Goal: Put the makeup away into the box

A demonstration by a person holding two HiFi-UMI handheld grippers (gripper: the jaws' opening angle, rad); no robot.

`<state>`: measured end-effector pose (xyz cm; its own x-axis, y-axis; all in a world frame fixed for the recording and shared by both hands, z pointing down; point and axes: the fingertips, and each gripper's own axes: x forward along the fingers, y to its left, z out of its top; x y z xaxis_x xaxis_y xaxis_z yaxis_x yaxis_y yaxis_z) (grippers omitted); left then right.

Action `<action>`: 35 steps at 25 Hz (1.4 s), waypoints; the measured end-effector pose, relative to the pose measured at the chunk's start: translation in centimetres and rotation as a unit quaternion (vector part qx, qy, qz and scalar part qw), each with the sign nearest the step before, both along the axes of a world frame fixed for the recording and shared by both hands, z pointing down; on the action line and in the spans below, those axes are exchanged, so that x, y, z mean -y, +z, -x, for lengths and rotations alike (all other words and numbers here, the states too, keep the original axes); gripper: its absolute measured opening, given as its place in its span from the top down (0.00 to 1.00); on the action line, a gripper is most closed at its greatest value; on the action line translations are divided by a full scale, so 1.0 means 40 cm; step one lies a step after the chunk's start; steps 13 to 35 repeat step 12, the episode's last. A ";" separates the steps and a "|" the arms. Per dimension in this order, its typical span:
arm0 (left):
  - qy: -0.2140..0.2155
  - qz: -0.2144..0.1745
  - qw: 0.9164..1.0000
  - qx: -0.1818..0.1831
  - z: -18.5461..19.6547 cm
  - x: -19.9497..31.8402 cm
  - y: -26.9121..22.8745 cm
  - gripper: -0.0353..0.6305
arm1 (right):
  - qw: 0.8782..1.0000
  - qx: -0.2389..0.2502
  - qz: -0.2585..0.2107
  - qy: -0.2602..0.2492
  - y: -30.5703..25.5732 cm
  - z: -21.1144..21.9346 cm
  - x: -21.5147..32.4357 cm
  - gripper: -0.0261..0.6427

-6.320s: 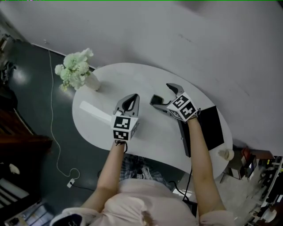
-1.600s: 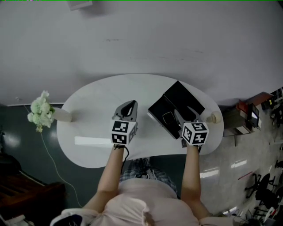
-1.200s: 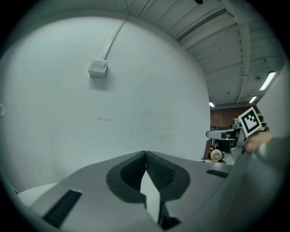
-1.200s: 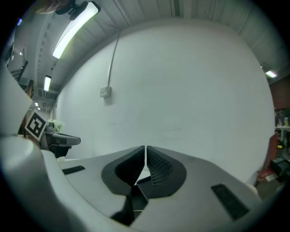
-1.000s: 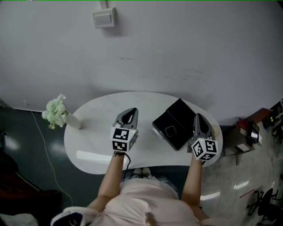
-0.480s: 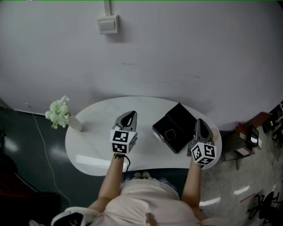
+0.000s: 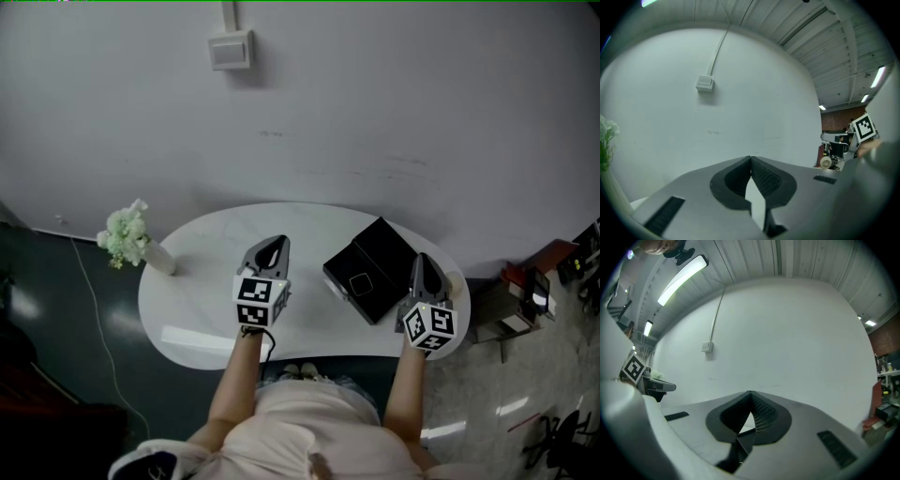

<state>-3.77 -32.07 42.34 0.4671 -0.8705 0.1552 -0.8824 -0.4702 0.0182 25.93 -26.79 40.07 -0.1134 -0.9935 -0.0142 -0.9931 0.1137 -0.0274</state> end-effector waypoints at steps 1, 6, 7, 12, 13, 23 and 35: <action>0.000 0.000 1.000 0.000 -0.002 0.000 -0.001 0.91 | 1.000 -0.002 0.001 -0.001 0.000 0.000 0.001 0.94; -0.003 -0.001 1.000 0.000 0.000 -0.001 -0.004 0.91 | 1.000 -0.002 0.002 -0.003 0.004 0.001 0.005 0.94; -0.004 -0.001 1.000 0.000 0.002 -0.002 -0.004 0.91 | 1.000 -0.002 0.002 -0.004 0.005 0.002 0.006 0.94; -0.011 0.001 1.000 0.005 0.024 -0.007 0.005 0.91 | 1.000 -0.002 0.006 -0.006 0.019 0.008 0.010 0.94; -0.011 0.001 1.000 0.005 0.024 -0.007 0.005 0.91 | 1.000 -0.002 0.006 -0.006 0.019 0.008 0.010 0.94; -0.011 0.001 1.000 0.005 0.024 -0.007 0.005 0.91 | 1.000 -0.002 0.006 -0.006 0.019 0.008 0.010 0.94; -0.011 0.001 1.000 0.005 0.024 -0.007 0.005 0.91 | 1.000 -0.002 0.006 -0.006 0.019 0.008 0.010 0.94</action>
